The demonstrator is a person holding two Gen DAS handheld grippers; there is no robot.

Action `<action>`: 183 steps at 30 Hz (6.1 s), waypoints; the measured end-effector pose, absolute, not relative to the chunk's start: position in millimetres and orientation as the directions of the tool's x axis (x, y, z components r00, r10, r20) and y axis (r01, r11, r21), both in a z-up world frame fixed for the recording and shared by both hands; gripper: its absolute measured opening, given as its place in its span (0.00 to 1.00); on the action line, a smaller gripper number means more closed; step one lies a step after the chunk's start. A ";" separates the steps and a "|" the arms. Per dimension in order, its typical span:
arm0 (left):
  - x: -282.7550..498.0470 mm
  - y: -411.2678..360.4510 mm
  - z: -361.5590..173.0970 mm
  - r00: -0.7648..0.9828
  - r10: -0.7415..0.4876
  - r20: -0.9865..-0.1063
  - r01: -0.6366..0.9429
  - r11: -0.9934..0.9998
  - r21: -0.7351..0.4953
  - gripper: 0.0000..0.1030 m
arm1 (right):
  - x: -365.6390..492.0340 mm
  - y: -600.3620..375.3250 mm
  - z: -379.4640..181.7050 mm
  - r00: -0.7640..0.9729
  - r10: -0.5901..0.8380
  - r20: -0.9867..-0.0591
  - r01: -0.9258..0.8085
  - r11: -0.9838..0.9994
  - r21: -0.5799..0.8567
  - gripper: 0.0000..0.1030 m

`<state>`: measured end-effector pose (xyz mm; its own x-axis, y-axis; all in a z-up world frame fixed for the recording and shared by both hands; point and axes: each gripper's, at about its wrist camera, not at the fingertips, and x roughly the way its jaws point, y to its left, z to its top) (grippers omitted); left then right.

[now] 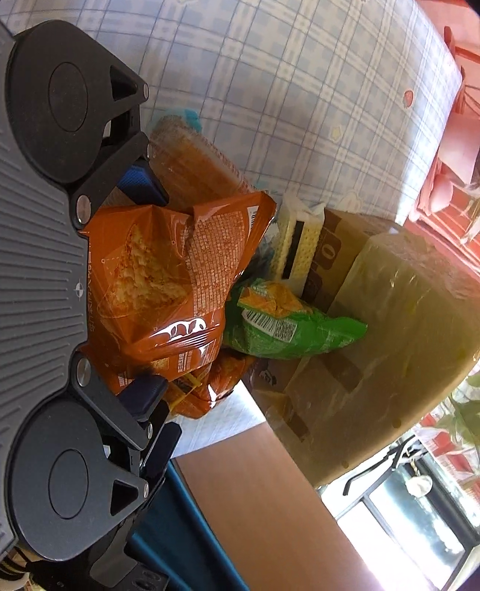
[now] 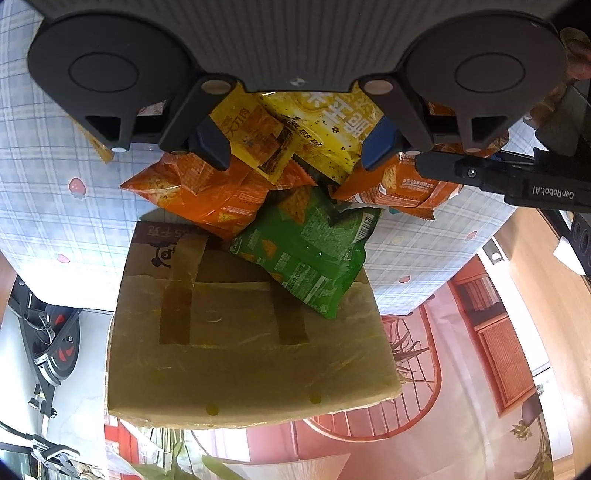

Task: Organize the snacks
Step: 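Grasp the orange chip bag with the left tool while the right tool approaches the yellow bag, then lift the orange bag with the left tool while the right tool grasps the yellow corn-chip bag, then carry both bags over the box and open both tools to drop them in, then withdraw both tools from the box back toward the snack pile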

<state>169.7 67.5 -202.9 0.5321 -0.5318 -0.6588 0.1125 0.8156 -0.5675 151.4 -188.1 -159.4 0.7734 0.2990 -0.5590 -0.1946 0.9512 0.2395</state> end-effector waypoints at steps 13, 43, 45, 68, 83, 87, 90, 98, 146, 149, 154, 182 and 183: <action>154.8 82.3 -181.3 0.603 -0.554 -0.574 0.184 0.797 -0.575 0.61 | 143.0 -187.0 -159.0 0.766 0.299 -0.570 -0.198 0.952 0.233 0.78; 123.5 119.6 -169.2 0.658 -0.529 -0.536 0.192 0.806 -0.559 0.60 | 168.1 -156.7 -196.5 0.635 0.369 -0.679 -0.049 0.896 0.441 0.93; 121.7 124.5 -168.8 0.666 -0.532 -0.524 0.191 0.800 -0.569 0.60 | 170.4 -158.7 -197.3 0.642 0.364 -0.675 -0.024 0.889 0.457 0.94; 115.1 134.3 -169.6 0.688 -0.501 -0.525 0.162 0.812 -0.561 0.60 | 182.8 -174.7 -213.3 0.613 0.384 -0.690 0.131 0.812 0.569 0.89; 110.7 134.7 -163.2 0.714 -0.480 -0.509 0.153 0.817 -0.555 0.60 | 163.2 -147.2 -182.0 0.669 0.426 -0.609 -0.123 0.871 0.475 0.72; 109.7 134.8 -156.7 0.724 -0.475 -0.501 0.158 0.821 -0.549 0.60 | 157.2 -152.8 -173.6 0.691 0.459 -0.559 -0.154 0.849 0.506 0.72; 110.7 133.4 -152.4 0.733 -0.469 -0.492 0.161 0.823 -0.545 0.60 | 154.4 -157.7 -167.7 0.689 0.501 -0.523 -0.195 0.824 0.532 0.72; 116.4 126.7 -137.5 0.750 -0.458 -0.478 0.173 0.833 -0.526 0.60 | 155.6 -164.8 -153.5 0.708 0.546 -0.449 -0.253 0.789 0.560 0.72; 403.9 -18.7 -42.7 0.668 -0.389 -0.635 0.419 0.901 -0.111 0.61 | 384.3 -270.0 -39.5 0.856 0.262 -0.446 -0.144 0.949 0.281 0.72; 409.5 -20.8 -45.3 0.668 -0.375 -0.643 0.422 0.902 -0.089 0.61 | 395.4 -270.5 -46.5 0.842 0.254 -0.475 -0.126 0.950 0.285 0.72; 415.9 -24.6 -48.7 0.651 -0.363 -0.666 0.420 0.904 -0.082 0.61 | 404.8 -267.5 -52.0 0.833 0.230 -0.503 -0.103 0.958 0.267 0.72; 361.8 -5.1 16.8 0.751 -0.383 -0.537 0.399 0.912 -0.094 0.79 | 348.9 -259.1 -0.8 0.894 0.217 -0.391 -0.138 0.966 0.220 0.88; 355.7 -2.5 21.0 0.759 -0.381 -0.527 0.396 0.914 -0.091 0.79 | 341.7 -257.7 3.2 0.900 0.215 -0.380 -0.141 0.967 0.213 0.88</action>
<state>355.7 -2.5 21.0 0.7594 -0.3814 -0.5272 0.3955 0.9139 -0.0914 341.7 -257.7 3.2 0.8996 0.2150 -0.3801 -0.1408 0.9667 0.2135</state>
